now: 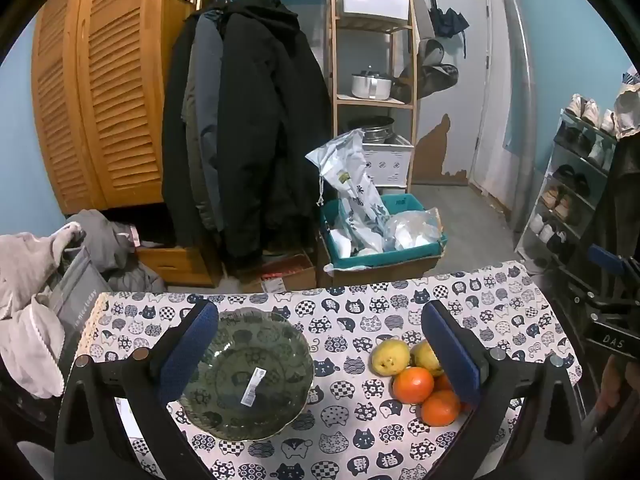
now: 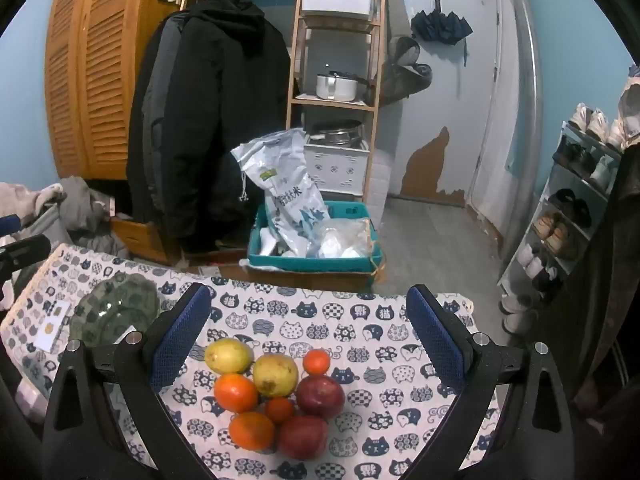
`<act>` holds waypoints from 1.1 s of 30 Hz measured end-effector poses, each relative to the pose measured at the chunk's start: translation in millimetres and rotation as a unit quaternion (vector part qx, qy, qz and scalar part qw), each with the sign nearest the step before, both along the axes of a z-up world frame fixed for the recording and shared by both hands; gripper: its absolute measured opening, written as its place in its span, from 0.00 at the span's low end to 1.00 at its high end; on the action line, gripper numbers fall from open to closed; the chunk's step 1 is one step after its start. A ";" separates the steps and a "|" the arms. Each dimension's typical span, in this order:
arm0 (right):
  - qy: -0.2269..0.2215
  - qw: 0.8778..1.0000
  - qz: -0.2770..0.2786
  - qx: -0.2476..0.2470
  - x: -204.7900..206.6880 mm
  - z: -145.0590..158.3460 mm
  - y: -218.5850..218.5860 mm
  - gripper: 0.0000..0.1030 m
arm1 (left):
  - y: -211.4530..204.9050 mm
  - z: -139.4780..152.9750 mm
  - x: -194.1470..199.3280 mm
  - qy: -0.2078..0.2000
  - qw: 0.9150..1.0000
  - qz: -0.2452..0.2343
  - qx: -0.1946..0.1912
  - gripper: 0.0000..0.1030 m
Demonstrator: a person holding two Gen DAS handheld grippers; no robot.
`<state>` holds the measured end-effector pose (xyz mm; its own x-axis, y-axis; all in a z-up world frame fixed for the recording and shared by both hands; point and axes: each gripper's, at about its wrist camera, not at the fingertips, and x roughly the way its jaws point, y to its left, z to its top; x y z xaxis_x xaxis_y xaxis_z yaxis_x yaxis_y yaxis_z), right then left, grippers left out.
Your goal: Organize fruits
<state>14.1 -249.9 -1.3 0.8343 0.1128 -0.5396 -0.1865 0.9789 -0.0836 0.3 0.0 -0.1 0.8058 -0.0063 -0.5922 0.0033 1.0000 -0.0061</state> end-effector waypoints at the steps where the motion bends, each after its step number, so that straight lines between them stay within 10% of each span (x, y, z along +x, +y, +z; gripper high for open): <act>1: 0.001 1.000 0.001 -0.001 0.1 0.1 0.2 0.93 | -0.2 0.0 0.2 0.000 1.000 -0.001 0.000 0.99; 33: -0.002 1.000 0.001 -0.003 0.6 2.0 -1.7 0.93 | -2.2 6.0 -3.7 -0.005 1.000 -0.008 -0.003 0.99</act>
